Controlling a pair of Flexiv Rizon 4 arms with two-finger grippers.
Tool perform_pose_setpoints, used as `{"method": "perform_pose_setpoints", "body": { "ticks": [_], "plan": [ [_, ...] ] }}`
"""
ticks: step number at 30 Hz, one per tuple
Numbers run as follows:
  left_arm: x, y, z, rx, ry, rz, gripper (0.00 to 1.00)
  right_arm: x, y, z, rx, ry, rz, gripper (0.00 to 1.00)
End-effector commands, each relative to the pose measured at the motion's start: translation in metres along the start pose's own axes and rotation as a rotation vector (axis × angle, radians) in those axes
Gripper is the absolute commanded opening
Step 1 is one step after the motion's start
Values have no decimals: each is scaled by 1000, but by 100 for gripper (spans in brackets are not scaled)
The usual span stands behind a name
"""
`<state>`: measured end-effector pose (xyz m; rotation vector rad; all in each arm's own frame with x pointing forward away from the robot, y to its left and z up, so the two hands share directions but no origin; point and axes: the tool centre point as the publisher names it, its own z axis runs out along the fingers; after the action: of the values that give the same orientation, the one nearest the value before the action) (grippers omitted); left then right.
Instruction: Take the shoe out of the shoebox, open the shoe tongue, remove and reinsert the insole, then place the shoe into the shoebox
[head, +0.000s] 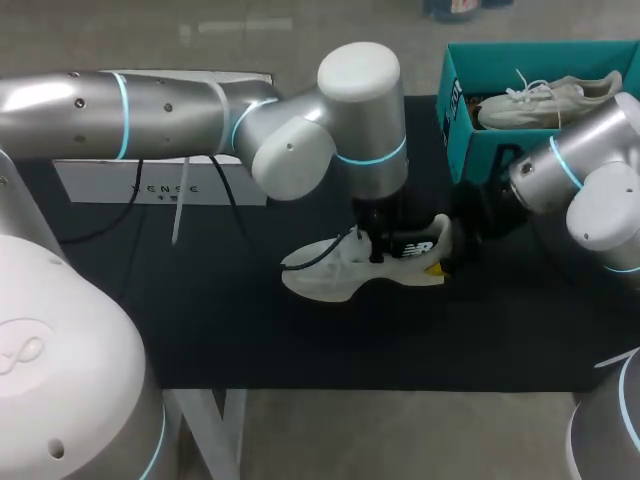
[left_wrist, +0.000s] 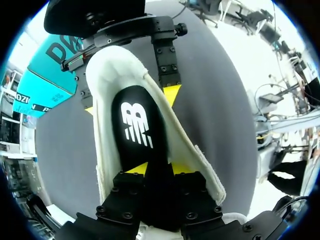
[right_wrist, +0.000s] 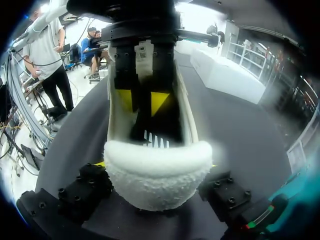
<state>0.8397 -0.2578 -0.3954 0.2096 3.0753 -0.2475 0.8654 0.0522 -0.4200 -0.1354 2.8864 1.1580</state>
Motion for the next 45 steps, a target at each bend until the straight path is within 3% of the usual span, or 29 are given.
{"method": "perform_pose_setpoints", "body": {
  "ticks": [1,7,17,20,24,27,33,34,36,37,38,42,43,44,45],
  "plan": [
    [-6,0,7,-16,2,11,18,-1,0,1,3,0,0,0],
    [1,-3,12,-2,40,24,19,-1,0,1,3,0,0,0],
    [18,1,23,-14,100,43,42,-1,0,1,3,0,0,0],
    [16,3,27,-24,62,30,43,-1,0,1,3,0,0,0],
    [8,3,29,-35,-27,14,36,-1,0,1,3,0,0,0],
    [1,3,28,-44,-73,-1,42,-1,0,1,3,0,0,0],
    [-4,5,31,-56,-118,7,46,-1,0,1,3,0,0,0],
    [-4,6,31,-63,-141,0,49,-1,0,1,3,0,0,0],
    [-6,6,31,-66,-163,-10,80,-1,0,1,3,0,0,0],
    [-7,6,30,-73,-180,-10,80,-1,0,1,3,0,0,0],
    [-8,6,30,-77,-189,-7,92,-1,0,1,3,0,0,0],
    [-11,6,32,-98,-206,-9,99,-1,0,1,3,0,0,0],
    [-12,7,33,-102,-210,-9,97,-1,0,1,3,0,0,0],
    [-13,8,34,-104,-210,-9,89,-1,0,1,3,0,0,0],
    [-14,9,36,-112,-217,-12,59,-1,0,1,3,0,0,0]
  ]
}}
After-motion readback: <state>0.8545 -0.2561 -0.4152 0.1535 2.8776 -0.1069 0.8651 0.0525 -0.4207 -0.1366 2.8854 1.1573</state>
